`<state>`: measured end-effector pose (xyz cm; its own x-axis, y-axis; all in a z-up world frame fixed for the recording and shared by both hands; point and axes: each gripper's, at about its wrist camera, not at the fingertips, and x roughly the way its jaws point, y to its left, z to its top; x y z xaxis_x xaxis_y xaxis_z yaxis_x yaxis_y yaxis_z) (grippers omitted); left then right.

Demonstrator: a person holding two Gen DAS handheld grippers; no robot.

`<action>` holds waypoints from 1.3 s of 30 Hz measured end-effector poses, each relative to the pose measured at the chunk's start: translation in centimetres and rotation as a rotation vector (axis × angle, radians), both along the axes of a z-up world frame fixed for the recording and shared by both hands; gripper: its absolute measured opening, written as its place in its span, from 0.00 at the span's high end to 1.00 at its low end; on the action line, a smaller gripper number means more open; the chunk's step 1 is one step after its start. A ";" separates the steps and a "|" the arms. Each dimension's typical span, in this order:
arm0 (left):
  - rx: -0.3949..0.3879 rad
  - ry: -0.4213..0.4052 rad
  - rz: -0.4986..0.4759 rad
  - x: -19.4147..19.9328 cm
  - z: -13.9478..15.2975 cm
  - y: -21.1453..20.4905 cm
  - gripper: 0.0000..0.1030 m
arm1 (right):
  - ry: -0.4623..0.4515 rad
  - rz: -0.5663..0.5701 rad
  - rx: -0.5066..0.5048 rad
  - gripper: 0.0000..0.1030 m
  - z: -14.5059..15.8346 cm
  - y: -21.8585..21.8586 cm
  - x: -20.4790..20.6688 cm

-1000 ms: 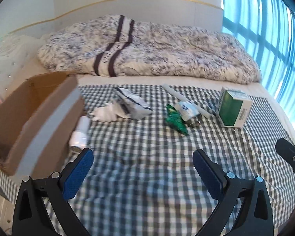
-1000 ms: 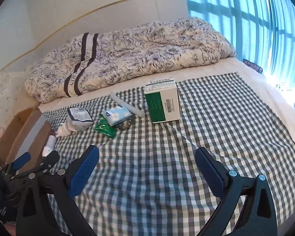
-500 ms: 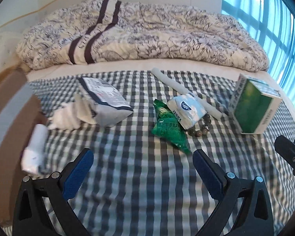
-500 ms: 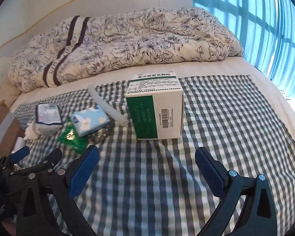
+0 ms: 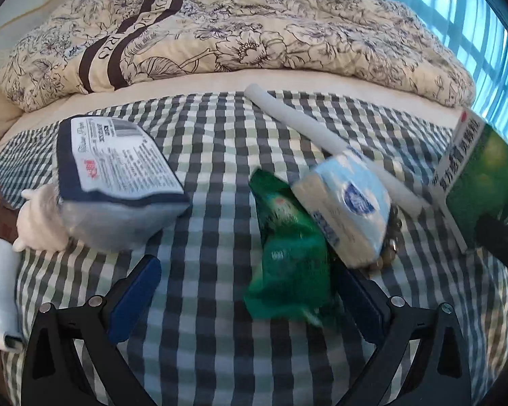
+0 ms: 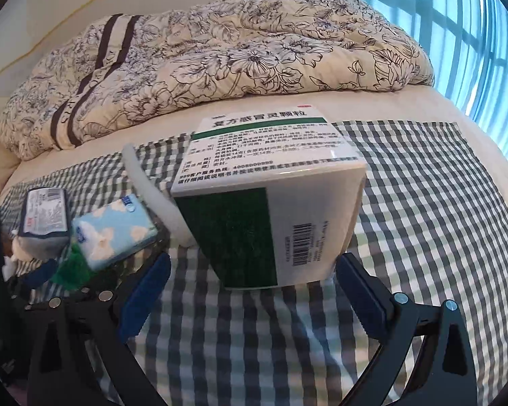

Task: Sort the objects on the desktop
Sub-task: 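Grasp the green medicine box with the right tool while the left tool grasps the green packet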

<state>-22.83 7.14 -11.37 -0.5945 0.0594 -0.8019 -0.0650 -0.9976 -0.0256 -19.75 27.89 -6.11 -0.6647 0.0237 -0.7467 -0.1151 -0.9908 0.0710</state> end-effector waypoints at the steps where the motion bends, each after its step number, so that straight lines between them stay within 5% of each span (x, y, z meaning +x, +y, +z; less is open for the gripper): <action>1: 0.002 -0.001 -0.001 -0.2 0.0 0.0 0.00 | 0.001 -0.003 0.003 0.04 -0.1 0.0 -0.2; 12: 0.004 0.007 -0.070 -0.4 0.2 1.1 0.26 | 0.034 -0.018 -0.016 0.04 -0.2 2.1 -1.9; 14: 0.007 0.014 -0.090 -0.2 0.5 1.3 0.59 | 0.040 -0.001 -0.013 0.04 -0.3 2.4 -2.0; 15: 0.003 0.019 -0.096 0.0 0.7 1.5 0.60 | 0.043 0.005 0.001 0.04 -0.2 2.5 -2.0; 20: 0.002 0.011 -0.109 0.5 1.1 1.4 0.63 | 0.108 0.069 0.003 0.04 1.4 3.0 -0.2; 25: -0.007 0.002 -0.073 1.9 1.6 0.7 0.63 | 0.178 0.170 0.132 0.00 3.2 3.1 0.4; 33: 0.004 0.000 -0.056 3.7 2.4 0.2 0.64 | 0.092 0.242 0.154 0.01 1.0 3.0 -2.9; 34: 0.004 -0.001 -0.055 3.8 2.5 0.1 0.64 | 0.097 0.235 0.160 0.03 1.1 2.7 -2.9; 35: 0.005 -0.003 -0.053 3.8 2.5 0.1 0.64 | 0.111 0.219 0.191 0.16 1.3 2.3 -2.7; 39: 0.003 -0.012 -0.036 4.4 2.9 -0.5 0.64 | 0.137 0.204 0.245 0.19 1.9 0.8 -1.3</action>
